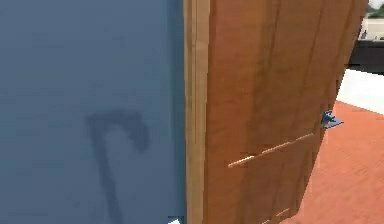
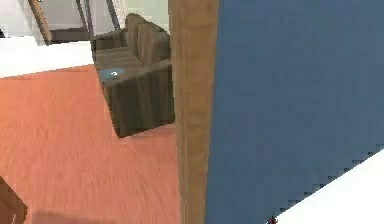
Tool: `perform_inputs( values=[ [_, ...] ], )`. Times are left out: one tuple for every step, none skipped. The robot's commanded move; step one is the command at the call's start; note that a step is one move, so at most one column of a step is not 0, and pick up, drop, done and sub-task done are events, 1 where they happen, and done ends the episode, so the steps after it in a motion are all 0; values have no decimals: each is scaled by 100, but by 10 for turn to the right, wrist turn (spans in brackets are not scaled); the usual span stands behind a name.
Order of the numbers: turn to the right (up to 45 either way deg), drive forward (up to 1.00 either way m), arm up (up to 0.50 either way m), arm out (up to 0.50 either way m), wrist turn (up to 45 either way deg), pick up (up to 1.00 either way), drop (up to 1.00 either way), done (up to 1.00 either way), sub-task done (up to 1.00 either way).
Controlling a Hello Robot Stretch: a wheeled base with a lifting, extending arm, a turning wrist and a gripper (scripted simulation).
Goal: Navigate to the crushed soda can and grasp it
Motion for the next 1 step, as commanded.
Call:
perform_inputs(
  values=[
    [450, 0, 0, 0, 0, 0, 0, 0, 0]
  ],
)
